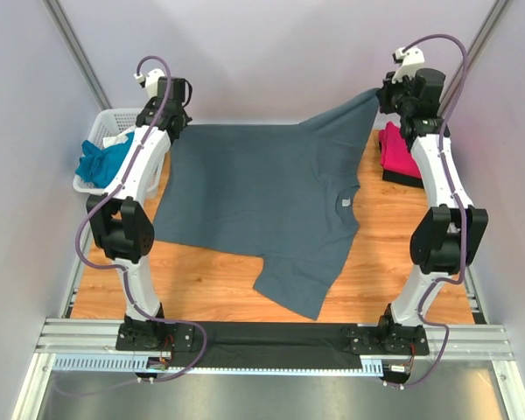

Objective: Fold and stack the t-shirts
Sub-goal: Flatten the tshirt out

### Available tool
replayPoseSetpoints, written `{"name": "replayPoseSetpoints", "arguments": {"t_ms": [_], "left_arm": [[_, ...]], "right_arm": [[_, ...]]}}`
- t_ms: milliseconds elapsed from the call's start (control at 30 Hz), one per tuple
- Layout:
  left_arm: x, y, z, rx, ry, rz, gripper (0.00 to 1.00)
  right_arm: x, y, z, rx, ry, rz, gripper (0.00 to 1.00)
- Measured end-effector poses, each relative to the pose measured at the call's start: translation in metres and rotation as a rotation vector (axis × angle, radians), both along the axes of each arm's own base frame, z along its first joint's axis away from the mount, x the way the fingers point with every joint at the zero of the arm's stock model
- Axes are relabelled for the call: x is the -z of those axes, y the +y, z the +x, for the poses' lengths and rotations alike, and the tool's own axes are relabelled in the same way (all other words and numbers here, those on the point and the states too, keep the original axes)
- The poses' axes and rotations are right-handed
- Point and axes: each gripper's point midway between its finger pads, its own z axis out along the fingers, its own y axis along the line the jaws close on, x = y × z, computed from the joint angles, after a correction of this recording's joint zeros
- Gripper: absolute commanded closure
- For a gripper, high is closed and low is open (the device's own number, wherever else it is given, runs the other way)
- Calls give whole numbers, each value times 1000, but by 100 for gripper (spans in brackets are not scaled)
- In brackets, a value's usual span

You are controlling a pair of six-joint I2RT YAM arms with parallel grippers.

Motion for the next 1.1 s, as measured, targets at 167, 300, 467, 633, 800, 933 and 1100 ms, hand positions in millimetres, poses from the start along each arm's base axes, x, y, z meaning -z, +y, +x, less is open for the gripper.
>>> {"name": "replayPoseSetpoints", "arguments": {"t_ms": [167,300,467,633,800,933,1100], "left_arm": [[-3,-2,10,2,-35,-7,100],[12,-1,22,-2,-27,-6,100],[44,-1,37,3,12,-8,100],[68,0,45,11,44,-18,100],[79,2,57,36,29,-40,100],[86,3,67,66,17,-36,100],[95,3,80,90,5,-37,100]], "right_arm": [[-13,12,15,-21,-42,-25,100],[-4,14,31,-25,-36,-40,100],[20,12,39,-21,15,-50,100],[27,15,39,-26,32,-75,100],[39,33,37,-46,45,-127,100],[56,46,34,-65,74,-177,99],[49,50,42,-71,44,-214,100]]}}
